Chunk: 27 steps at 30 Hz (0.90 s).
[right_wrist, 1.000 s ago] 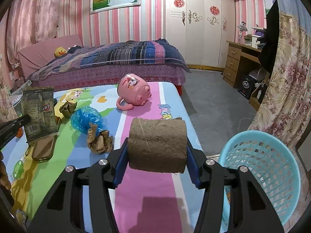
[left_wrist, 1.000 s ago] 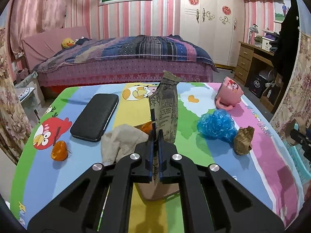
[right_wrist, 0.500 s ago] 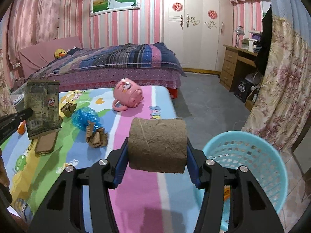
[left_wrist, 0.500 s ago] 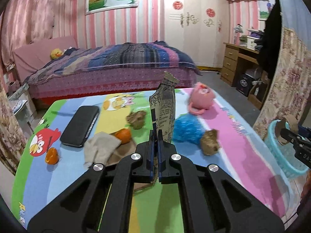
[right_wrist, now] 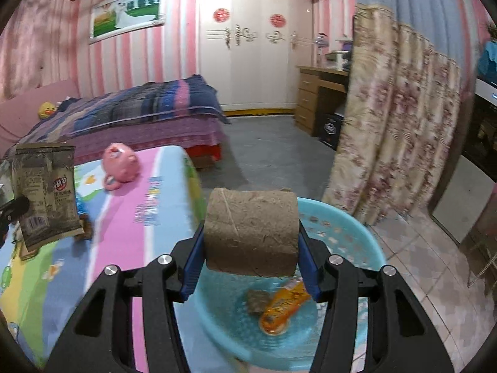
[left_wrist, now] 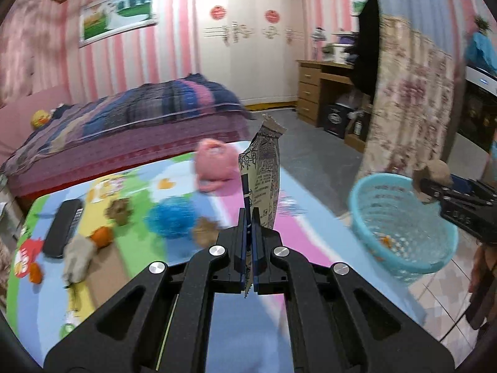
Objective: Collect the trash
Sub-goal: 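Carry the wrapper and tube over the blue basket and open both grippers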
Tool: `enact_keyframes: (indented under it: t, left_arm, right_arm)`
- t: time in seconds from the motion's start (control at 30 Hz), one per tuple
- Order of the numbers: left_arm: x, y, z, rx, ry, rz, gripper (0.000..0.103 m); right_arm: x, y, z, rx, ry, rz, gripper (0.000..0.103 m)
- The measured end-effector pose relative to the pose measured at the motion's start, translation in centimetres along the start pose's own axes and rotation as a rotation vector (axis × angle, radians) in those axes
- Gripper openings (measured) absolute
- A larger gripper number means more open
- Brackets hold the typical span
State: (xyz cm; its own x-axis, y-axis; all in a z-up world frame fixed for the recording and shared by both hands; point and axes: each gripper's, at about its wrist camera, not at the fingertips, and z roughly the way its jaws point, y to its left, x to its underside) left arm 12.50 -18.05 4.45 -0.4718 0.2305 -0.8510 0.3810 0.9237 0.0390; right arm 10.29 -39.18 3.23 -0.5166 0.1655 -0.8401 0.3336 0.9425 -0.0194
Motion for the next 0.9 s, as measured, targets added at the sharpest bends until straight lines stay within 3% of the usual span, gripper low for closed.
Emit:
enact_keyframes:
  t: [0.23,0.57,0.8,0.83,0.9]
  left_arm:
    - [-0.4,-6.6,1.8,0.122,0.023,0.040,0.001]
    - [-1.1,-11.8,5.3,0.252,0.073,0.033,0.001]
    - [-0.9,-14.2,7.8,0.253,0.117,0.089,0.002]
    - [-0.7,-14.3,8.2,0.244,0.122,0.097,0.007]
    - [-0.6,-13.9,8.8,0.235,0.138,0.103,0.034]
  right_arm:
    - [0.6,-3.8,0.3,0.078,0.017,0.035,0.053]
    - [1.2,-8.1,0.0,0.142,0.015,0.129,0.053]
    - [1.4,-9.1,0.2,0.146,0.008,0.149,0.053]
    - [1.4,-9.1,0.2,0.144,0.007,0.149,0.053]
    - [1.4,-9.0,0.3,0.141,0.008,0.150,0.053]
